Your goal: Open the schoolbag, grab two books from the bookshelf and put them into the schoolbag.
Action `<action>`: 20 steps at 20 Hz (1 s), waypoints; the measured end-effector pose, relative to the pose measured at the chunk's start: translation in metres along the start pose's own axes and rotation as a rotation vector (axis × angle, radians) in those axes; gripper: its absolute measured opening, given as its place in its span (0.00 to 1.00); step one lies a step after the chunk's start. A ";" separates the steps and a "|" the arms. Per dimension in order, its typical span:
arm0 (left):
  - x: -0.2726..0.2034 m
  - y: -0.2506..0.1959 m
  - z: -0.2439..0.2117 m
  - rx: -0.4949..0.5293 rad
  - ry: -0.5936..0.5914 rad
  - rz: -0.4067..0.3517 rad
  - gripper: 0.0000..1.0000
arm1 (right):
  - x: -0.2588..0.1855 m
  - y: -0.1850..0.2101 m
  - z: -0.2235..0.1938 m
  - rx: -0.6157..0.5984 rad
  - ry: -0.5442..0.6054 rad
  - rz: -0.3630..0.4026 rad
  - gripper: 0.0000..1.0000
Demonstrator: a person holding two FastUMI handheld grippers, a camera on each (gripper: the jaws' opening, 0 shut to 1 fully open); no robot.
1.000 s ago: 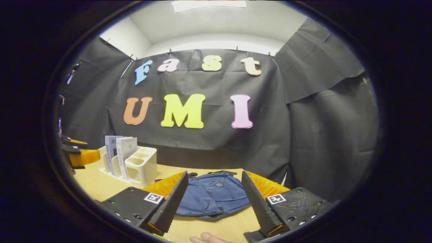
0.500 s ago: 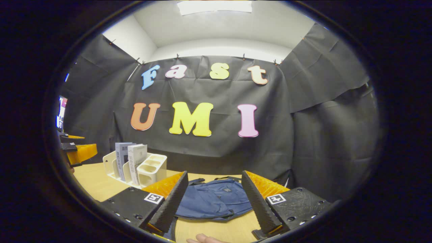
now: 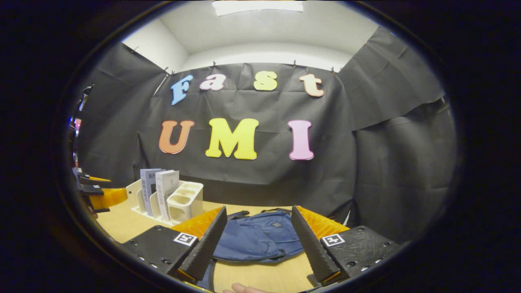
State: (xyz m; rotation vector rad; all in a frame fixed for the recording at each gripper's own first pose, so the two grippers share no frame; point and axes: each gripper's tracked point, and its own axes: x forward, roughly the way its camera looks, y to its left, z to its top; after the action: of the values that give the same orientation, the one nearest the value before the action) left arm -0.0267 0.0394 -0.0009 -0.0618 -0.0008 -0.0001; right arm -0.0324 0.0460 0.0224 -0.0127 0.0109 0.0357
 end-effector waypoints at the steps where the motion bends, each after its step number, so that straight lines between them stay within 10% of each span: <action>1: 0.000 -0.001 -0.001 -0.004 0.003 -0.002 0.98 | 0.000 -0.002 -0.002 -0.003 0.005 -0.003 0.95; 20: 0.019 0.067 -0.011 0.034 0.022 0.165 0.98 | 0.098 0.114 -0.145 -0.457 0.363 0.100 0.96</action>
State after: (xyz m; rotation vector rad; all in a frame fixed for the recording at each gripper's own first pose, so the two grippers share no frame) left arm -0.0076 0.1052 -0.0163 -0.0280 0.0258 0.1639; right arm 0.0602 0.1618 -0.1253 -0.4759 0.3667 0.1355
